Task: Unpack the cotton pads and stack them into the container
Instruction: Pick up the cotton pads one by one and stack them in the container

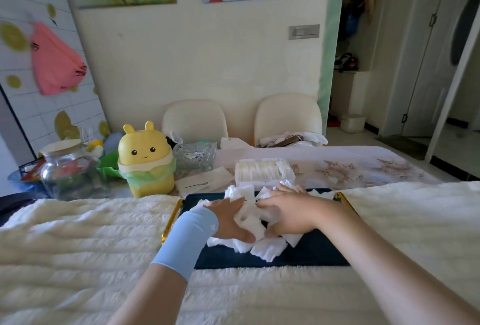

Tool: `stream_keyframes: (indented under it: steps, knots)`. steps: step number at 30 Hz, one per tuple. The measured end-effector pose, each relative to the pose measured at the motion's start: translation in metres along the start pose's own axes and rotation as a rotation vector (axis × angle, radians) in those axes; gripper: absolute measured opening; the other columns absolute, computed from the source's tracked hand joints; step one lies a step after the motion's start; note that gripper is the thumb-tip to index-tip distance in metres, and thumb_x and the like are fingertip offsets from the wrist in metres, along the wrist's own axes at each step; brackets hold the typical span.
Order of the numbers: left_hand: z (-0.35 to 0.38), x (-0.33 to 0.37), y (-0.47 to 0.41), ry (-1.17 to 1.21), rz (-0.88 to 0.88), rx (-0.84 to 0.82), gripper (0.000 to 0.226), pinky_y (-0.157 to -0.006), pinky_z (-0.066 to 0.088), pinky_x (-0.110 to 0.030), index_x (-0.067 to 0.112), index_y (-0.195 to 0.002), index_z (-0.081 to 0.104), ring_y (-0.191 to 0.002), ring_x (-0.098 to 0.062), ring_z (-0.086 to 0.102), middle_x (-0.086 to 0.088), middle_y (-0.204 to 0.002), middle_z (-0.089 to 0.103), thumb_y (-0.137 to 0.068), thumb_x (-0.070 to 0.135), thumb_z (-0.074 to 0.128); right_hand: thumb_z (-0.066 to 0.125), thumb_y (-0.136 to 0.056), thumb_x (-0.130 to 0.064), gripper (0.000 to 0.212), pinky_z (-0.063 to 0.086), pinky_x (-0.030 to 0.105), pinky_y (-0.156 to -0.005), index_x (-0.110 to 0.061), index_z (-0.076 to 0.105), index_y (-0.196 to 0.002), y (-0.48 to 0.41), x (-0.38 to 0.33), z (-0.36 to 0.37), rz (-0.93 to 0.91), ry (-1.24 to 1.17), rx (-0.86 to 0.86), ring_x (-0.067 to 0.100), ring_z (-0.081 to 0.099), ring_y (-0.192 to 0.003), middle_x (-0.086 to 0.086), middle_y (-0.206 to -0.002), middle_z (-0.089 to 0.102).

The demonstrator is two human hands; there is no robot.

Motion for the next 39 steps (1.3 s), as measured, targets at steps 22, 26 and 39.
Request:
stream_keyframes:
  steps: [22, 26, 39]
  knots:
    - [-0.039, -0.033, 0.01, 1.115, 0.182, 0.499, 0.038, -0.076, 0.05, -0.031, 0.023, -0.093, 0.073, -0.08, -0.014, 0.062, 0.004, -0.088, 0.072, -0.096, 0.051, 0.049, 0.08, -0.085, -0.022, 0.01, 0.051, 0.022, -0.072, -0.018, 0.074, -0.092, -0.002, -0.032, -0.046, -0.194, -0.749, 0.212, 0.011, 0.069, -0.074, -0.007, -0.083, 0.076]
    - [-0.034, -0.019, 0.004, 1.33, 0.277, 0.35, 0.051, -0.08, 0.054, -0.035, 0.009, -0.113, 0.069, -0.087, -0.023, 0.071, -0.011, -0.099, 0.075, -0.087, 0.052, 0.064, 0.072, -0.093, -0.026, 0.015, 0.039, 0.022, -0.054, -0.015, 0.071, -0.102, -0.003, -0.013, -0.049, -0.113, -0.873, 0.301, 0.015, 0.069, -0.066, -0.007, -0.081, 0.073]
    - [-0.037, -0.019, 0.011, 1.352, 0.33, 0.469, 0.02, -0.081, 0.058, -0.032, 0.013, -0.105, 0.072, -0.094, -0.024, 0.072, -0.012, -0.113, 0.07, -0.089, 0.001, 0.068, 0.076, -0.088, -0.021, 0.041, 0.053, 0.024, -0.08, -0.028, 0.067, -0.128, -0.008, -0.016, -0.042, -0.172, -0.905, 0.274, 0.006, 0.068, -0.09, -0.01, -0.097, 0.073]
Point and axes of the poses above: each hand's wrist, its own y-axis away from the middle knuckle, its own z-axis out of the palm, x = y × z, the point moved 9 cm from there along -y, towards the middle knuckle
